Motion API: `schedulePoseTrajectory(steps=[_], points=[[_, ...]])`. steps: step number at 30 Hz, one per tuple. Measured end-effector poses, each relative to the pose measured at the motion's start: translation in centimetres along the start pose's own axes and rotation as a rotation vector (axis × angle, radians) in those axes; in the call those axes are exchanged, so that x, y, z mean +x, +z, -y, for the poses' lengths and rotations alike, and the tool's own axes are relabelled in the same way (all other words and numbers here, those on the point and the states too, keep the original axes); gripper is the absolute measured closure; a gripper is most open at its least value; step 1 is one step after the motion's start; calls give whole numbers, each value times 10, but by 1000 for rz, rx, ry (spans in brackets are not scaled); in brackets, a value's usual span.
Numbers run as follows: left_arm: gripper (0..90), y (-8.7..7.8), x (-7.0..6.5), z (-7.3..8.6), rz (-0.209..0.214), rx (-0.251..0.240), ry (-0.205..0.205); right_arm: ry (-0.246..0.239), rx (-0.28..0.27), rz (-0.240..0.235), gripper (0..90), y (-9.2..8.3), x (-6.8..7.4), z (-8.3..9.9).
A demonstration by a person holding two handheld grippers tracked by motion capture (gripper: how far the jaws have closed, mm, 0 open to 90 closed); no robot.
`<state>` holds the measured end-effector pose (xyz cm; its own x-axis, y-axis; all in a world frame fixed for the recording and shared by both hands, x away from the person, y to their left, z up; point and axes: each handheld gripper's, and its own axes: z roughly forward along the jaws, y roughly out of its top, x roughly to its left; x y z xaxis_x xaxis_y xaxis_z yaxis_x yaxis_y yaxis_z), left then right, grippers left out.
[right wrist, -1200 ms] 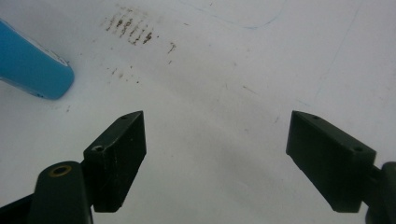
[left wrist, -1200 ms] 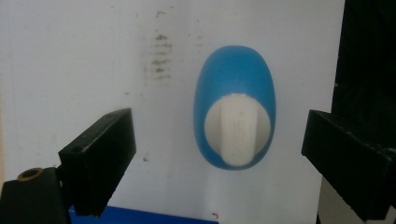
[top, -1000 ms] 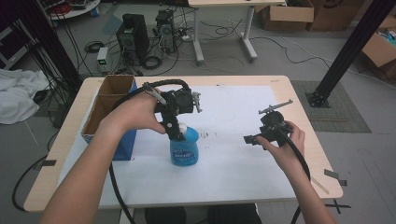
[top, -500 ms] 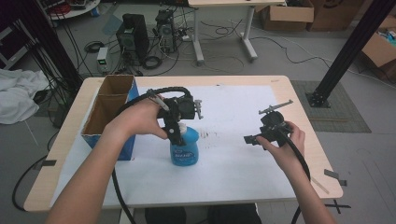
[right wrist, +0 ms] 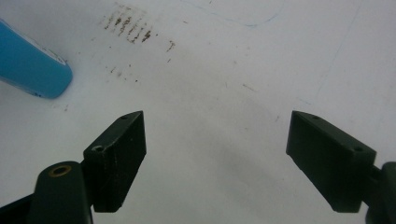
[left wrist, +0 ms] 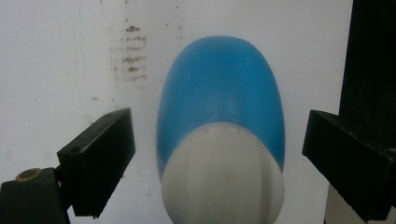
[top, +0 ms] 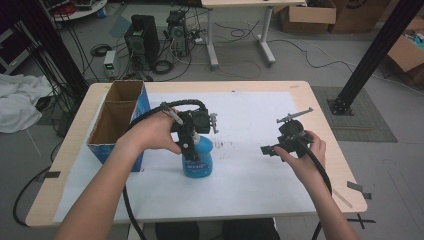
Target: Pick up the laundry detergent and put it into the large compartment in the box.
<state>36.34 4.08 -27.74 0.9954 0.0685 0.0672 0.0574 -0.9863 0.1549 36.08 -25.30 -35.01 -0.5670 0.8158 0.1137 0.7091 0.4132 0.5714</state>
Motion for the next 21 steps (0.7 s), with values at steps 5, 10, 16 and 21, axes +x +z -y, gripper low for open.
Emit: schedulePoseTrajectory(steps=[5, 10, 16, 21], points=[[101, 2, 0, 1, -4, 10, -4, 7, -5, -1, 199, -1, -1, 0], [109, 4, 0, -1, -6, 26, -1, 5, -4, -1, 199, -1, 0, 0], [124, 6, 0, -4, -9, 29, 7, 6, -4, -3, 199, -1, 1, 0], [153, 7, 1, -3, 2, 32, 1, 5, -6, 0, 199, -2, 0, 0]])
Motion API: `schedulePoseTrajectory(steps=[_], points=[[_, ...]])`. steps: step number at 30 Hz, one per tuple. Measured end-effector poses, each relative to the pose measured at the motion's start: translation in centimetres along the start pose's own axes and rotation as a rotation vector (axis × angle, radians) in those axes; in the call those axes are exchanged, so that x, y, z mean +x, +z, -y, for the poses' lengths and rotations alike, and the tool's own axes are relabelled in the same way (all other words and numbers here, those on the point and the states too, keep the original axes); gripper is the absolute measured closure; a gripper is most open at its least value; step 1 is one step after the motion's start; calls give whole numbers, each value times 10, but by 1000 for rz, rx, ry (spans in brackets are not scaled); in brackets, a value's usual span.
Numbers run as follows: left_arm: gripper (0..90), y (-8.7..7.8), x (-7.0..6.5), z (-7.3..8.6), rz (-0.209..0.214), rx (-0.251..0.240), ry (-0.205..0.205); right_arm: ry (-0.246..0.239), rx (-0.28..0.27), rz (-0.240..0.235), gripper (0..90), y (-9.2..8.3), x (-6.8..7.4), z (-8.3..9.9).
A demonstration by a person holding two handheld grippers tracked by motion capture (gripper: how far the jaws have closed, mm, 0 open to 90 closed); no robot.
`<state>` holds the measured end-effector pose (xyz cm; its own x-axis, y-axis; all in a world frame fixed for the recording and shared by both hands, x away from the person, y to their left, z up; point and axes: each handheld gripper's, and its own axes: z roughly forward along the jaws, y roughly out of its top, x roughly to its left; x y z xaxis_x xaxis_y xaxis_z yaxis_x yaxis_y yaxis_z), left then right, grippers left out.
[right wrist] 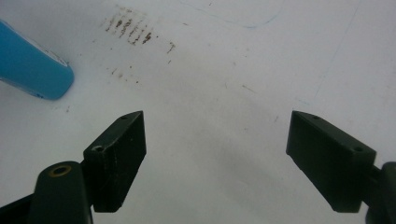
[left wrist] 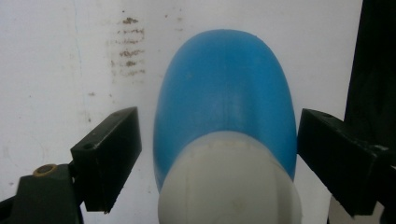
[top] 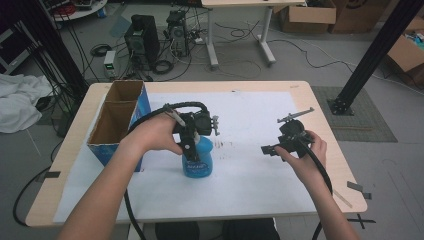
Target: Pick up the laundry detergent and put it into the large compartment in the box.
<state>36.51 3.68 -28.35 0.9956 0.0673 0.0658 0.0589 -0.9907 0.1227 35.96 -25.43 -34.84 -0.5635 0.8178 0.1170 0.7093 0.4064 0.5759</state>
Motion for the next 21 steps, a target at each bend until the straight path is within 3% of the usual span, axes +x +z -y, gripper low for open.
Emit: schedulePoseTrajectory(steps=[21], points=[[220, 1, 2, 1, 8, 14, -15, 1, 0, -2, 198, 1, 0, 1]])
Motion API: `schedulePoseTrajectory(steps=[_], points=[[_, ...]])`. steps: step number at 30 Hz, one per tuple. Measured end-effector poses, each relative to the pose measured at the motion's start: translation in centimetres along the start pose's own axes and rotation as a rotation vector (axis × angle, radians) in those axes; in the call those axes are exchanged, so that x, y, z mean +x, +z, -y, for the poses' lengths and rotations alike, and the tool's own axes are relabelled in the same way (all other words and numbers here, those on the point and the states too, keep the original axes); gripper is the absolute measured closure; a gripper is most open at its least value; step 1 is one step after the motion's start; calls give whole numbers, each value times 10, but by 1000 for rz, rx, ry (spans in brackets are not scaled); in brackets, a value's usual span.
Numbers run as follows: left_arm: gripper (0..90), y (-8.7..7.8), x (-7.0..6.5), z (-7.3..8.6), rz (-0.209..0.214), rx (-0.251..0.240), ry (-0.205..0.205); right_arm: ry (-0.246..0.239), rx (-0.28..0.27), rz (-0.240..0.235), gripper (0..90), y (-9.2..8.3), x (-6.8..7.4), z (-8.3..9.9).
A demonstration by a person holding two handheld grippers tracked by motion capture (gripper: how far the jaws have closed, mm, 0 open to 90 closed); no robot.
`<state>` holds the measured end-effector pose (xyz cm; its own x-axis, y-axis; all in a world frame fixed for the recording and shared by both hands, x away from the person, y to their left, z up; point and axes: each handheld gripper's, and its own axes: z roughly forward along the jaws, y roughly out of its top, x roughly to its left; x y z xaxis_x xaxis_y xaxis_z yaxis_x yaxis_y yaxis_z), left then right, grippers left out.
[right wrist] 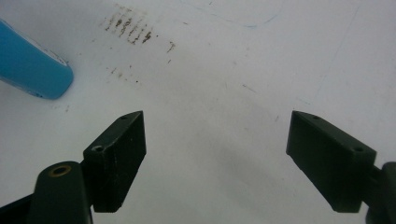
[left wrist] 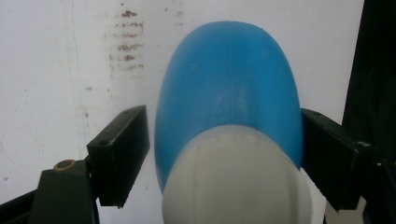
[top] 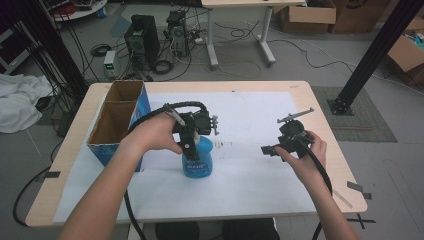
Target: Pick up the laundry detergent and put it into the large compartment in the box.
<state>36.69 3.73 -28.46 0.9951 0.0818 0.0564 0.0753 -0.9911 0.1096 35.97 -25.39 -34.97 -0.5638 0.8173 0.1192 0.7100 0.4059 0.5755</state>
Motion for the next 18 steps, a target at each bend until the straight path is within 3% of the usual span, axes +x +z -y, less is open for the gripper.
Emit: schedulePoseTrajectory(steps=[18], points=[[252, -1, 0, -1, -3, 3, 2, -5, 1, 9, 198, -1, 0, -1]])
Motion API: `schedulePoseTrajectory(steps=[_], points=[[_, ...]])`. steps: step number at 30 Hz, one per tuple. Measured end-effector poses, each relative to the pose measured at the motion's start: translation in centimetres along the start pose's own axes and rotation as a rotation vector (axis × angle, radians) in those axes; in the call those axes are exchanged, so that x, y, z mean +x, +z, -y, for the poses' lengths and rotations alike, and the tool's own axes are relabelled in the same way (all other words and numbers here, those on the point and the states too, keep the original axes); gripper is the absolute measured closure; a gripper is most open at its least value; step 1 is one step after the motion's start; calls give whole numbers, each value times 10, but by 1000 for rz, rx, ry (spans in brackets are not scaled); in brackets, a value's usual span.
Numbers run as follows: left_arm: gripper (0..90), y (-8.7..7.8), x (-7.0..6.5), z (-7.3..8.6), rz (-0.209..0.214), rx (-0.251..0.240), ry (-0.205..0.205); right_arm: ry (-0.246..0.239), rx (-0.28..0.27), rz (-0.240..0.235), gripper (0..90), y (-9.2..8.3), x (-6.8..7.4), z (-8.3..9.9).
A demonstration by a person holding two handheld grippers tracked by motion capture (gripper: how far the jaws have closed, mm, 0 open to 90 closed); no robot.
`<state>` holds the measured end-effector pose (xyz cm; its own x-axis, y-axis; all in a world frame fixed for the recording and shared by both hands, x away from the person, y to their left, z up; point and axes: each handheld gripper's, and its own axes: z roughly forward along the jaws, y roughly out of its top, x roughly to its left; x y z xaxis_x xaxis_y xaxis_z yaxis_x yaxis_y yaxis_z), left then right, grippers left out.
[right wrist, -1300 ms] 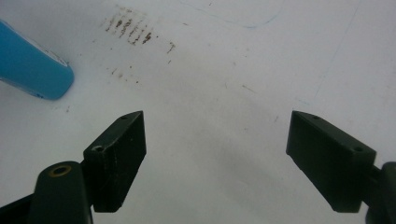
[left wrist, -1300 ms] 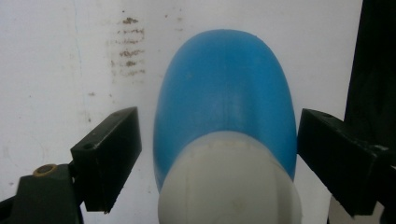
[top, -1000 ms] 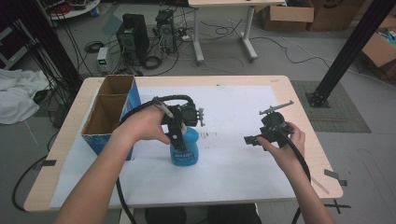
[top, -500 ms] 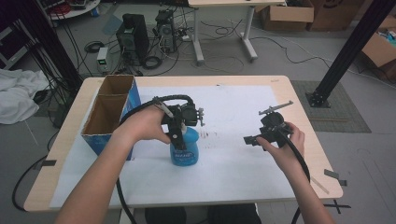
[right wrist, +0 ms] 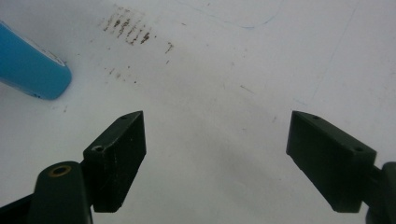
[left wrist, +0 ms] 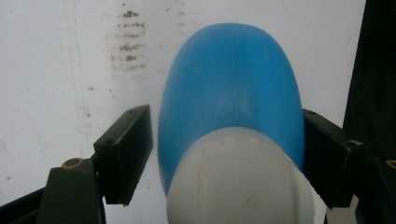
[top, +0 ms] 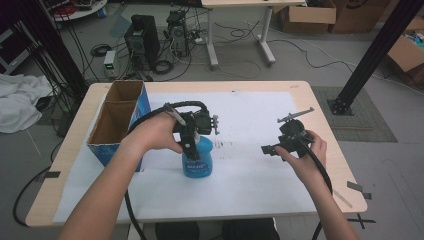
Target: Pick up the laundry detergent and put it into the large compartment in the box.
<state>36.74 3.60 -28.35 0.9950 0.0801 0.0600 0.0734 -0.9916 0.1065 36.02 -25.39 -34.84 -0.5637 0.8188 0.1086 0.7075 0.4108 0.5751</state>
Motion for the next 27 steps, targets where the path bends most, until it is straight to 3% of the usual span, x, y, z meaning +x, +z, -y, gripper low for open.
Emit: schedulePoseTrajectory(steps=[27], points=[[306, 0, 2, -2, -2, 18, 13, 6, -4, -8, 198, 0, -2, 0]])
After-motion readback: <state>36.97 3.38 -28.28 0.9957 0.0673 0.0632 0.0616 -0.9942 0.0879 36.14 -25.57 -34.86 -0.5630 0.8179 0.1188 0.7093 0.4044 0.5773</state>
